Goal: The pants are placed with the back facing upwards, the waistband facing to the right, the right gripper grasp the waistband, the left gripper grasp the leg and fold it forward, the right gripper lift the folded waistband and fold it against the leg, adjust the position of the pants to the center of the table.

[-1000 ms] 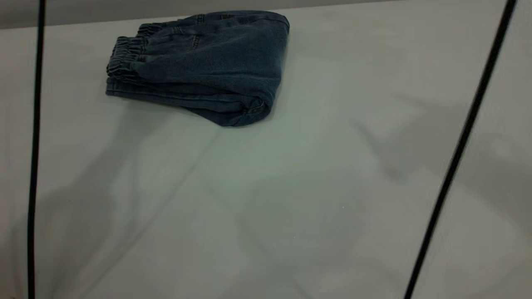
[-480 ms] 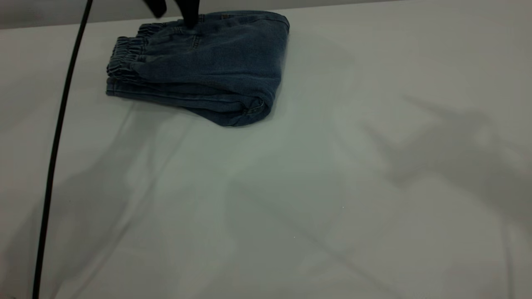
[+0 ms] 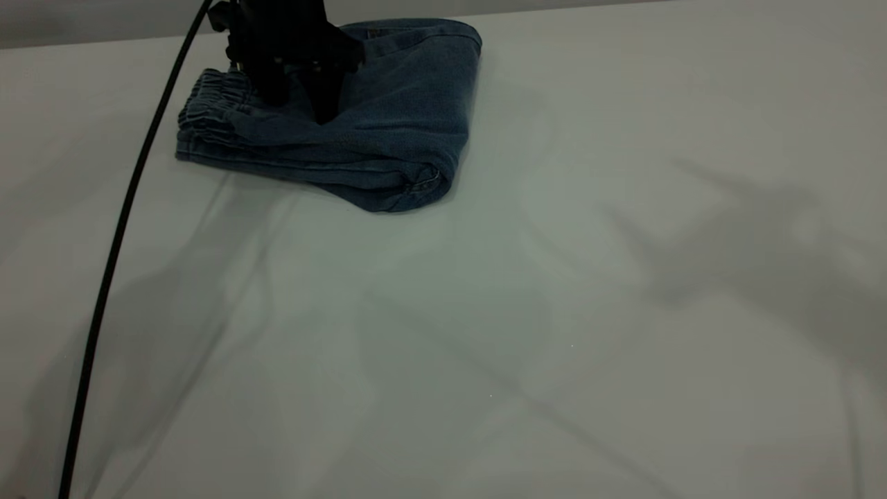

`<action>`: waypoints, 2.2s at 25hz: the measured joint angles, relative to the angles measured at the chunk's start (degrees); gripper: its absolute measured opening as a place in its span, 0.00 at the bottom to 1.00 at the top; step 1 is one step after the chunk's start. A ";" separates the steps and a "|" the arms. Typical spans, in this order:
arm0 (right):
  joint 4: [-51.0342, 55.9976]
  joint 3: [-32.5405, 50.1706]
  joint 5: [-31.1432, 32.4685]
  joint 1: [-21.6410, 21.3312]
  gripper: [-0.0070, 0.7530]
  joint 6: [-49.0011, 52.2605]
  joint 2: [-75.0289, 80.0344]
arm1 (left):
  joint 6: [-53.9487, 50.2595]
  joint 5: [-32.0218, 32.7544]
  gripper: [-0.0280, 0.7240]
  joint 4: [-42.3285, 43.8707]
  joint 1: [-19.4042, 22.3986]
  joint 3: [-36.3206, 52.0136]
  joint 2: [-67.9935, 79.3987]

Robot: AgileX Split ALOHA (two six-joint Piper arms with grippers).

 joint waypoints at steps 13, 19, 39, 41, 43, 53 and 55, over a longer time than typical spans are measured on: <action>0.00 -0.05 -0.10 0.00 0.77 0.00 0.00 | -1.08 1.03 0.71 -6.71 0.07 0.02 2.11; 0.00 -0.05 -0.34 0.00 0.77 0.00 0.00 | -3.23 1.37 0.71 -10.95 -1.02 0.09 2.25; -0.02 -0.05 -0.99 0.00 0.77 0.00 0.00 | -13.38 0.60 0.71 -13.06 -13.49 0.15 2.45; -0.02 -0.05 -1.16 0.00 0.77 0.00 0.00 | -13.38 0.60 0.71 -14.82 -14.23 0.15 2.45; -0.02 -0.05 -1.24 0.00 0.77 0.00 0.00 | -12.91 0.60 0.71 -15.83 -14.88 0.20 2.13; -0.56 -0.05 -1.28 0.00 0.77 0.00 -0.06 | -3.43 0.58 0.71 -16.07 -15.11 0.31 -5.12; -1.16 -0.05 -1.28 0.00 0.77 -0.17 -0.11 | 0.34 0.63 0.71 -15.50 -15.11 0.31 -6.16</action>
